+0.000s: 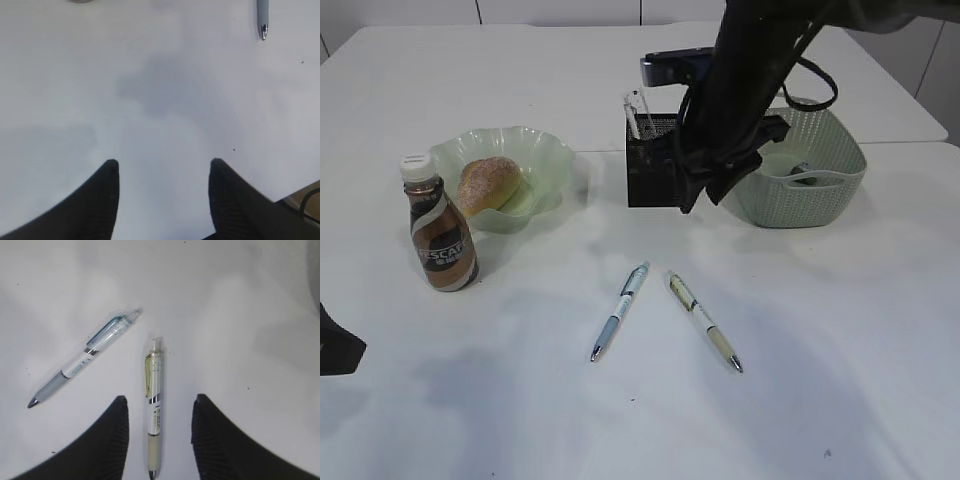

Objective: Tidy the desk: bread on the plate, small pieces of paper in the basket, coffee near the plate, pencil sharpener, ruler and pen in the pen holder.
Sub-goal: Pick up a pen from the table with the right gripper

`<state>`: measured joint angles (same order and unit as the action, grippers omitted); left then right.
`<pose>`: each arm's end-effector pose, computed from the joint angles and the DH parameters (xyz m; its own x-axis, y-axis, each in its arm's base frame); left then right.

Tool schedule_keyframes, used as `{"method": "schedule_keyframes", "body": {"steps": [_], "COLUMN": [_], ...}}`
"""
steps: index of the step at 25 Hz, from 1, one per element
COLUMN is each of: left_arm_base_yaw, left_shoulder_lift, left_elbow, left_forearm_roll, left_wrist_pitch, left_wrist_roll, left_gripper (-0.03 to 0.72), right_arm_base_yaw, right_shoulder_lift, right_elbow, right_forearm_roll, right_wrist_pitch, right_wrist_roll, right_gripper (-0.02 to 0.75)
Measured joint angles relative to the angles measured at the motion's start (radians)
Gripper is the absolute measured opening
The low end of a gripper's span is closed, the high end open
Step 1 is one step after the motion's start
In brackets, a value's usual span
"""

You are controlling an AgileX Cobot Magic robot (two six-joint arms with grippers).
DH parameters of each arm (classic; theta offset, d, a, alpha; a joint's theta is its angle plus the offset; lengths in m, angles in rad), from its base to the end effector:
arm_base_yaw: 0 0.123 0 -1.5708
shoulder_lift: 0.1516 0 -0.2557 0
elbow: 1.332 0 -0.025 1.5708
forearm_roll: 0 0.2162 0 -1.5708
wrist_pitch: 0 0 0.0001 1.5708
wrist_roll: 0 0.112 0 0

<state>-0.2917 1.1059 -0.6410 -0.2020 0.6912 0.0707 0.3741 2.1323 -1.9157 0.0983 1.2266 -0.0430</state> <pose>0.1737 -0.0671 0.2129 -0.8615 0.1699 -0.4785 0.2724 0.9499 -0.1531 0.3767 0.1590 0.2043 -0.9054 -0.3659 -0.2155 -0.3912 0.9161 0.0881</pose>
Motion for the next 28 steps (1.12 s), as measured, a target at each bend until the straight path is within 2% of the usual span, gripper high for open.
{"method": "schedule_keyframes", "body": {"steps": [11,20,23,28], "left_arm_base_yaw": [0.0,0.0,0.0,0.0], "left_shoulder_lift": [0.0,0.0,0.0,0.0], "left_elbow": [0.0,0.0,0.0,0.0], "left_forearm_roll": [-0.003,-0.006,-0.008,-0.01], "left_wrist_pitch": [0.004,0.004,0.004,0.005], "left_wrist_roll": [0.0,0.0,0.0,0.0], "left_gripper": [0.401,0.401,0.401,0.401], "right_arm_base_yaw": [0.008,0.06,0.072,0.076], "right_shoulder_lift": [-0.147,-0.229,-0.262,-0.265], "right_elbow": [0.242,0.452,0.525,0.534], "right_forearm_roll": [-0.009,-0.019,-0.021,-0.009], "right_wrist_pitch": [0.0,-0.006,-0.091,-0.214], "right_wrist_roll": [0.0,0.0,0.0,0.0], "right_gripper": [0.34,0.34,0.34,0.34]}}
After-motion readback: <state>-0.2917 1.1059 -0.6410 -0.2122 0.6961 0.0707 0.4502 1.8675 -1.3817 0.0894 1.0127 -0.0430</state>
